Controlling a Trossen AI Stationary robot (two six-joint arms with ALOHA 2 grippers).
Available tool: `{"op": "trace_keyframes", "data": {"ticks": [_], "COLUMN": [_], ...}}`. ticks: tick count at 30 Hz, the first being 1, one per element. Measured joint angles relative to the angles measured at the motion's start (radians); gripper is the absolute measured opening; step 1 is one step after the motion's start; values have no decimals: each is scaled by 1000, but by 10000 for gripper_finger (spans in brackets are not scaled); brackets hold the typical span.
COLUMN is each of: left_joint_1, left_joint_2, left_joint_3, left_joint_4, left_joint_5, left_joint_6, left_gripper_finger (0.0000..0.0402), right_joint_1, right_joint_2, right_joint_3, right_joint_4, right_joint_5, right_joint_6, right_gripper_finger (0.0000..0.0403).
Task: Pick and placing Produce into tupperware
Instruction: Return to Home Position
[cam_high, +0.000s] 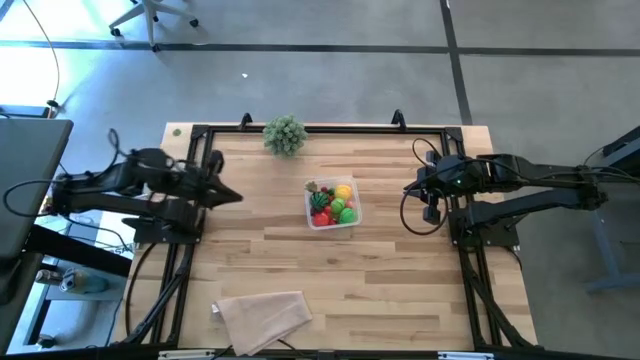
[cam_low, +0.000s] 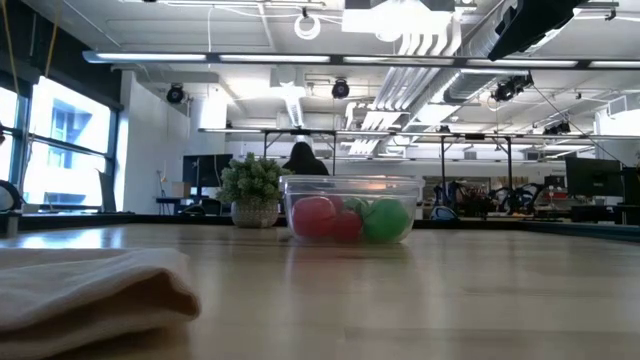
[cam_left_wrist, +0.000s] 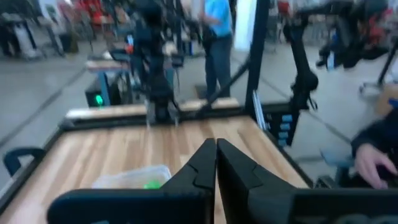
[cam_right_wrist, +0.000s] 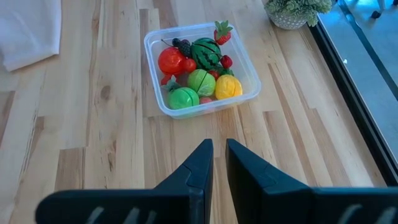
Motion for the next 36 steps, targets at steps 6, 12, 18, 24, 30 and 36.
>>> {"op": "trace_keyframes", "data": {"ticks": [6,12,18,24,30,36], "left_joint_1": [0,0,0,0,0,0], "left_joint_2": [-183,-315,-397,-474,-518,-520], "left_joint_3": [-72,-147,-192,-239,-289,-341], "left_joint_4": [23,51,44,34,23,22], "left_joint_5": [-44,-74,-116,-166,-254,-318], "left_joint_6": [-25,-26,-28,-51,-66,-102], "left_gripper_finger": [9,3,1,1,1,1], "right_joint_1": [0,0,0,0,0,0], "right_joint_2": [0,0,0,0,0,0], "right_joint_3": [0,0,0,0,0,0], "right_joint_4": [0,0,0,0,0,0], "right_joint_5": [0,0,0,0,0,0], "right_joint_6": [0,0,0,0,0,0], "right_gripper_finger": [34,34,34,34,34,34]}}
